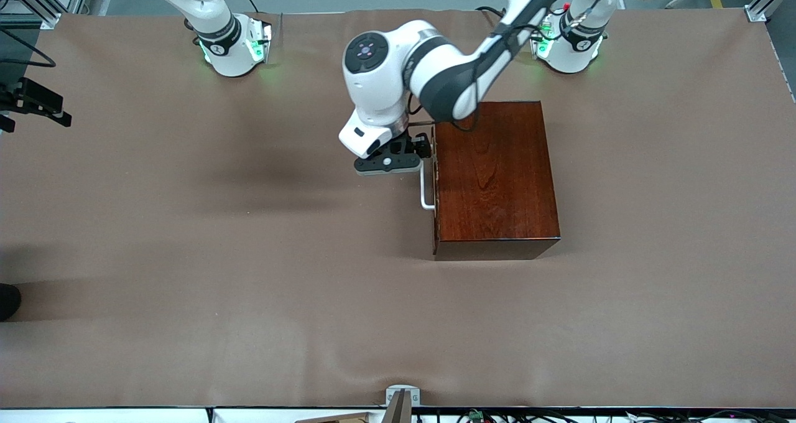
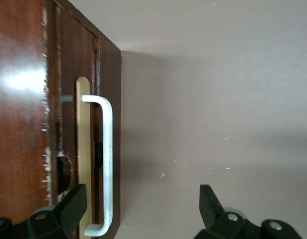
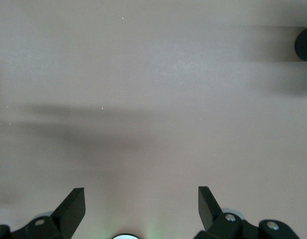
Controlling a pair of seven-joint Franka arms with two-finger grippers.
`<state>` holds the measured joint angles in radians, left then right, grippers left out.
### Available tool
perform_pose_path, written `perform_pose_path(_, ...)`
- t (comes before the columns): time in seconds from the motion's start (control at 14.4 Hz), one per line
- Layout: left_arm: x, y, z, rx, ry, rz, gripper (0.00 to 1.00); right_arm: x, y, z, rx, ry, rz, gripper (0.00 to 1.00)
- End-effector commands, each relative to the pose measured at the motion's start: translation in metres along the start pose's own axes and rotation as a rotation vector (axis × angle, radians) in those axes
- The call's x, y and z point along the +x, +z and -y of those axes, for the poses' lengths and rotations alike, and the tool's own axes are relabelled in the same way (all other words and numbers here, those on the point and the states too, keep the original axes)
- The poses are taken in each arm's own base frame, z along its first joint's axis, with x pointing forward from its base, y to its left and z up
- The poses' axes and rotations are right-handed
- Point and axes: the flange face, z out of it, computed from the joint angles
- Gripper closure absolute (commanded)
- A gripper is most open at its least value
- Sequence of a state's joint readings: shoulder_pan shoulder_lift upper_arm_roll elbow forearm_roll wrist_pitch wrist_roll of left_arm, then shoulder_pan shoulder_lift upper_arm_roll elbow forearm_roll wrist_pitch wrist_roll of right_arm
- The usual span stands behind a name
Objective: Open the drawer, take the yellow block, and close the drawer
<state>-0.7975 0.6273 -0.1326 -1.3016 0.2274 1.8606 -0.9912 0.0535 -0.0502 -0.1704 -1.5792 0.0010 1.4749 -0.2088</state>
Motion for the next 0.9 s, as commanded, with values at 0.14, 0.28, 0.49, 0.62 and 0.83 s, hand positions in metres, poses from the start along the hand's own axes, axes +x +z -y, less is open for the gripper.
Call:
perform_pose_path(0.14,0.002,0.032,-0.008,0.106,0.036,-0.064,0.00,0.001,-0.002,-0.004,0.008,0.001,-0.003,0.00)
perform_pose_path(0.28,0.002,0.041,-0.007,0.121,0.040,-0.060,0.00,0.002,-0.004,-0.005,0.004,0.004,-0.003,0.00)
perform_pose_path(0.49,0.001,0.054,-0.008,0.140,0.047,-0.056,0.00,0.002,-0.004,-0.005,0.004,0.006,-0.002,0.00)
perform_pose_path(0.62,0.002,0.061,-0.005,0.150,0.036,-0.047,0.00,0.002,-0.005,-0.005,0.003,0.001,-0.001,0.00)
perform_pose_path(0.83,-0.003,0.083,-0.009,0.170,0.034,-0.024,0.00,0.007,-0.003,-0.006,-0.006,0.000,0.000,0.00)
